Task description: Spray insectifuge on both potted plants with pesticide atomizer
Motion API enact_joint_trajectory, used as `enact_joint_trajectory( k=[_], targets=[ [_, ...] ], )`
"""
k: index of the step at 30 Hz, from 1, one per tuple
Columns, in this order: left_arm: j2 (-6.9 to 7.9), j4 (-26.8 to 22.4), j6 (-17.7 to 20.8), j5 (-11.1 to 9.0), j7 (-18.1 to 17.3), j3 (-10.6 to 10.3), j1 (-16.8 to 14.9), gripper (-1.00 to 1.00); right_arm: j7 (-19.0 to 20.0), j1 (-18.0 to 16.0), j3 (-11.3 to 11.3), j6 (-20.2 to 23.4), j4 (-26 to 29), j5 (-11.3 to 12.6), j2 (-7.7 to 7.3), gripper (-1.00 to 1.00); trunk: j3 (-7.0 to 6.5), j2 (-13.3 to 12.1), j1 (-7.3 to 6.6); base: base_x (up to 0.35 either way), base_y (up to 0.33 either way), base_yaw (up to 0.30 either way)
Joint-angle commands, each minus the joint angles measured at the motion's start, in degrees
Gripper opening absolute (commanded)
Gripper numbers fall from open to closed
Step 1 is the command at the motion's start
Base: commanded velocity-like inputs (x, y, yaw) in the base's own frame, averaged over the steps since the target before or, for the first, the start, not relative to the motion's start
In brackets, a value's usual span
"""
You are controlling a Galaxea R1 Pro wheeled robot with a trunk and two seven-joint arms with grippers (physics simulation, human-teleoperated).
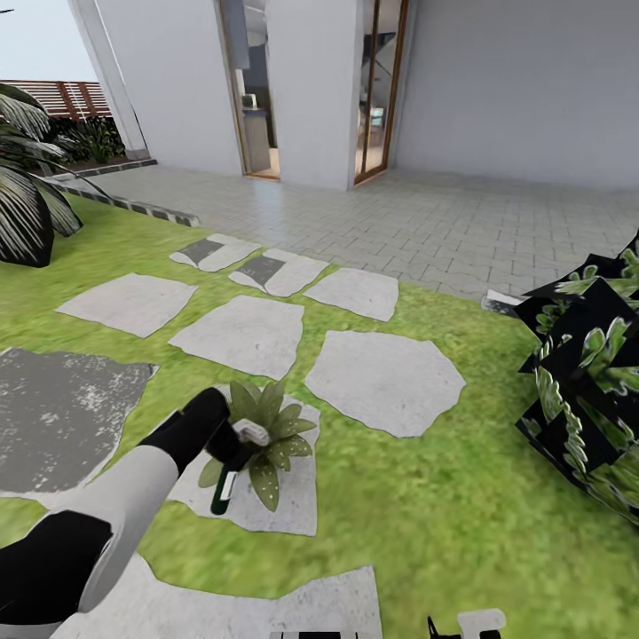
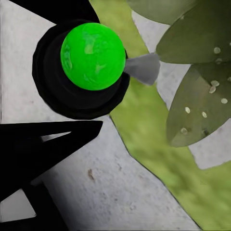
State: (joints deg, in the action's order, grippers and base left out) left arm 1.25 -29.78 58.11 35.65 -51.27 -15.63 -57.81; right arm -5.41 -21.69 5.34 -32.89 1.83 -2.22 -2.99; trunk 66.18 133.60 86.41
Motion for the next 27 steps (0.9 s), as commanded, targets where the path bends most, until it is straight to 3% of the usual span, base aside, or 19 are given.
enact_joint_trajectory(
  k=[1, 8, 14, 20, 27],
  targets=[
    [0.12, 0.0, 0.2, 0.5, -0.6, -0.2, 0.0, -1.00, -0.6, 0.0, 0.5, -0.1, 0.0, -0.2, 0.00, 1.00, 0.05, 0.0, -0.01, 0.000, 0.000, 0.000],
    [-0.07, 0.1, 0.2, 0.6, -0.6, -0.3, 0.0, -1.00, -0.6, 0.0, 0.5, -0.1, 0.0, -0.2, 0.00, 1.00, 0.05, 0.0, -0.01, -0.049, 0.015, 0.000],
    [-0.10, 0.1, 0.2, 0.7, -0.6, -0.4, 0.1, -1.00, -0.6, 0.0, 0.5, -0.1, -0.1, -0.2, 0.00, 1.00, 0.05, 0.0, -0.01, -0.135, 0.198, 0.000],
    [-0.09, 0.1, 0.2, 0.7, -0.6, -0.4, 0.1, -1.00, -0.6, 0.0, 0.5, -0.1, -0.1, -0.2, 0.00, 1.00, 0.05, 0.0, -0.01, 0.187, 0.248, 0.000],
    [0.23, 0.3, 0.0, 0.7, -0.5, -0.4, 1.0, -1.00, -0.6, 0.0, 0.5, -0.1, 0.0, -0.2, 0.00, 1.00, 0.05, 0.0, -0.01, 0.063, 0.036, 0.000]
  ],
)
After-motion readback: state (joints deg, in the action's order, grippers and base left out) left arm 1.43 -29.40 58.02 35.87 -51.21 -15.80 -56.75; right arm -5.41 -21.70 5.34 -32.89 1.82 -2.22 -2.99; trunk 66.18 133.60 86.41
